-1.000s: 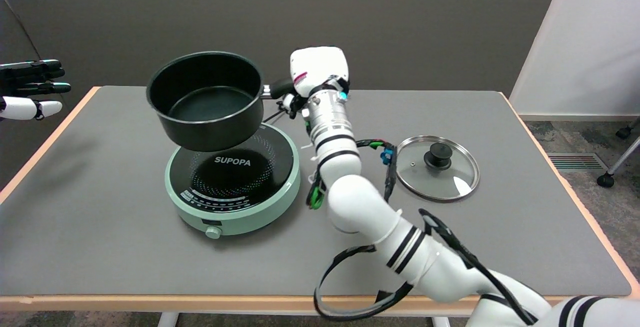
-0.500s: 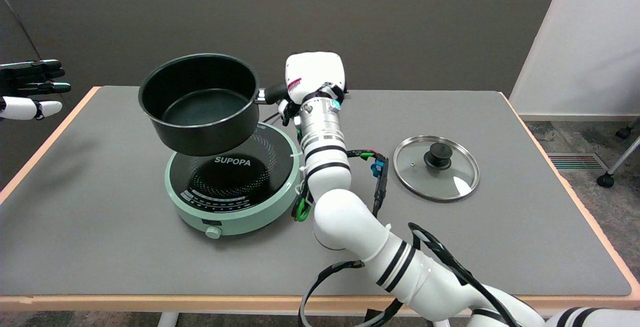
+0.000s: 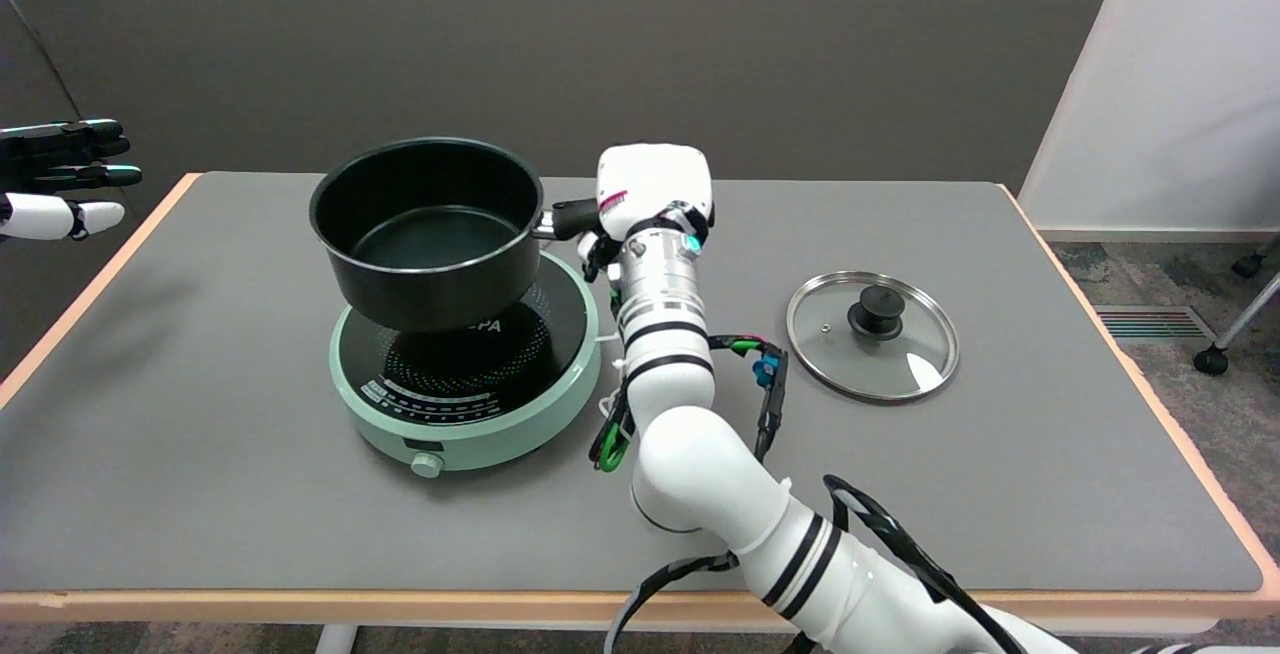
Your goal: Place the soup pot onto the induction stove.
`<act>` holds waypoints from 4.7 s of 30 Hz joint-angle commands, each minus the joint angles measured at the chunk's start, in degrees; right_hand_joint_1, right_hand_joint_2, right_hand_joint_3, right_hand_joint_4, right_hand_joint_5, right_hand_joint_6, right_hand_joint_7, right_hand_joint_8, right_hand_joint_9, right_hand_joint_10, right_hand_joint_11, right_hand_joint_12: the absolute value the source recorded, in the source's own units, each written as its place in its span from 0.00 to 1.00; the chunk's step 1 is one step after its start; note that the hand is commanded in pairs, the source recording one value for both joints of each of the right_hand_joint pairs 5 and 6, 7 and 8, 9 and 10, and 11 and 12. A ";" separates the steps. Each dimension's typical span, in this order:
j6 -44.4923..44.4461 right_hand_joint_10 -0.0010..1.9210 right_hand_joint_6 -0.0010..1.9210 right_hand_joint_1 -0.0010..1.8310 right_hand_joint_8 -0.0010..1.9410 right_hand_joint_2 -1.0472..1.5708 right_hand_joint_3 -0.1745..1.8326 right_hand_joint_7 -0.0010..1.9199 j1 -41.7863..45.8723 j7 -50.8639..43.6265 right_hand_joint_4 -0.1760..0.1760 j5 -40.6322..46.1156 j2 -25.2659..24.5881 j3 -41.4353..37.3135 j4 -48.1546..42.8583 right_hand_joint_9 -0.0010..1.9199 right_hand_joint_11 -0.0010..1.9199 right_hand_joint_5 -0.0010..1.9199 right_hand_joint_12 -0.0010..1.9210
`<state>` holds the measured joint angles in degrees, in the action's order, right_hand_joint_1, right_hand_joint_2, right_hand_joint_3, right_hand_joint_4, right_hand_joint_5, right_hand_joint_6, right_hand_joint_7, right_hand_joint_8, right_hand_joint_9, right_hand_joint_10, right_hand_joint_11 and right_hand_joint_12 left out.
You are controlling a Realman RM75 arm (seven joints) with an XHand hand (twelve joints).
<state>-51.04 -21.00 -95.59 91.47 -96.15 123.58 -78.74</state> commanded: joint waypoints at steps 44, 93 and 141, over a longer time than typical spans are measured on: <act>0.81 1.00 1.00 0.51 0.99 0.92 0.35 1.00 3.62 3.44 0.34 -5.31 1.36 2.65 5.31 1.00 1.00 1.00 1.00; 3.85 0.49 0.49 0.57 0.48 0.34 1.00 0.49 4.67 3.44 0.51 -7.94 2.63 3.45 4.35 0.49 0.49 0.49 0.49; -13.83 0.05 0.05 0.65 0.05 0.09 0.79 0.05 17.79 14.78 0.54 -37.76 17.51 3.52 -27.84 0.05 0.05 0.05 0.05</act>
<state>-50.25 -10.14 -85.46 69.70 -86.63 127.56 -98.10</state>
